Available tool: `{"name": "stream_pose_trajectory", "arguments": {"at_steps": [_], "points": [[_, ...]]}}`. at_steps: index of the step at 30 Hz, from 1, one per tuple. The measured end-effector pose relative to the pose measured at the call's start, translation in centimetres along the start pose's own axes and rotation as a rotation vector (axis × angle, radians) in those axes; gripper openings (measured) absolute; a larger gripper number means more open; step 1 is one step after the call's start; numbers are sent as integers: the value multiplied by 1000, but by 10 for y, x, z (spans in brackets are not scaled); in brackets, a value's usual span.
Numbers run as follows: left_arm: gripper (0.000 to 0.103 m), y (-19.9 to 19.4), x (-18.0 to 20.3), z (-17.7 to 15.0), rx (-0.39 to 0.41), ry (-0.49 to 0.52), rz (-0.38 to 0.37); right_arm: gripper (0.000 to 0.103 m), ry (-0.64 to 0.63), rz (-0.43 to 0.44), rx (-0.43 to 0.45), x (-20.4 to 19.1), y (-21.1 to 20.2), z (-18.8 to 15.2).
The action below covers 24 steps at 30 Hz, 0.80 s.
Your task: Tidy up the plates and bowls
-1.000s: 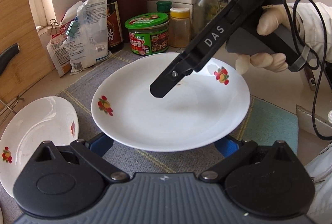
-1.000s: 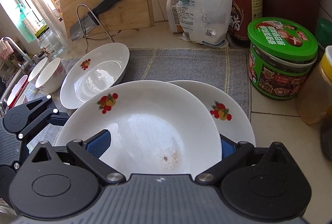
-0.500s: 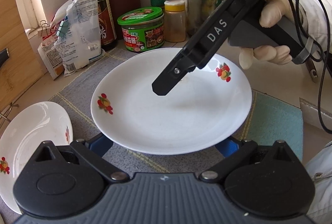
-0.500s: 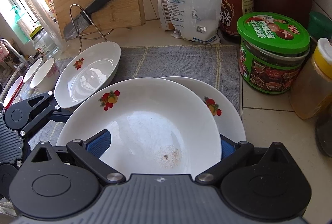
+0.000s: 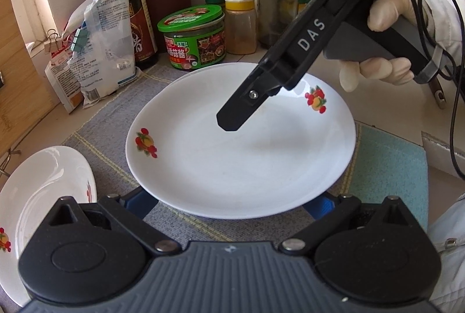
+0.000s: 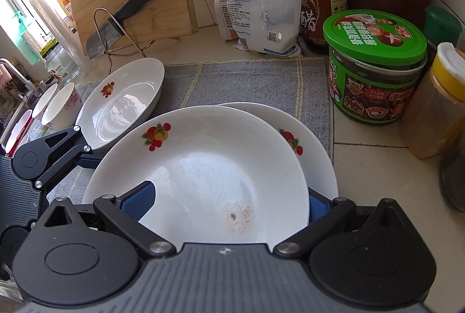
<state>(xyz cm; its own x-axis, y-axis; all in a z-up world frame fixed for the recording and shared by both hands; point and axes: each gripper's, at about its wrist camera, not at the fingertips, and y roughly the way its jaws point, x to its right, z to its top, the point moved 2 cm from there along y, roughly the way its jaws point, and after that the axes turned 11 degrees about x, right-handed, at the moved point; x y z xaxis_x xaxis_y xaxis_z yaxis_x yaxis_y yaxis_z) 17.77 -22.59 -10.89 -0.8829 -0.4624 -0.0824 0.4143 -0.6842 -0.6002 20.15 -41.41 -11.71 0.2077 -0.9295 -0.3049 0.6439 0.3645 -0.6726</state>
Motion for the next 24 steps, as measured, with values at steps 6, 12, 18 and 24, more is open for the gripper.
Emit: {"name": "stream_pose_trajectory", "arguments": {"at_steps": [6, 12, 18, 24], "points": [[102, -2, 0, 1, 6, 8, -4, 103, 11, -7, -3, 4, -1, -2], [102, -4, 0, 2, 13, 4, -4, 103, 12, -12, 4, 6, -7, -1], [102, -5, -1, 1, 20, -5, -7, 103, 5, -24, 6, 5, -11, 0], [102, -6, -2, 0, 24, -8, -3, 103, 1, -31, 3, 4, -13, -1]]}}
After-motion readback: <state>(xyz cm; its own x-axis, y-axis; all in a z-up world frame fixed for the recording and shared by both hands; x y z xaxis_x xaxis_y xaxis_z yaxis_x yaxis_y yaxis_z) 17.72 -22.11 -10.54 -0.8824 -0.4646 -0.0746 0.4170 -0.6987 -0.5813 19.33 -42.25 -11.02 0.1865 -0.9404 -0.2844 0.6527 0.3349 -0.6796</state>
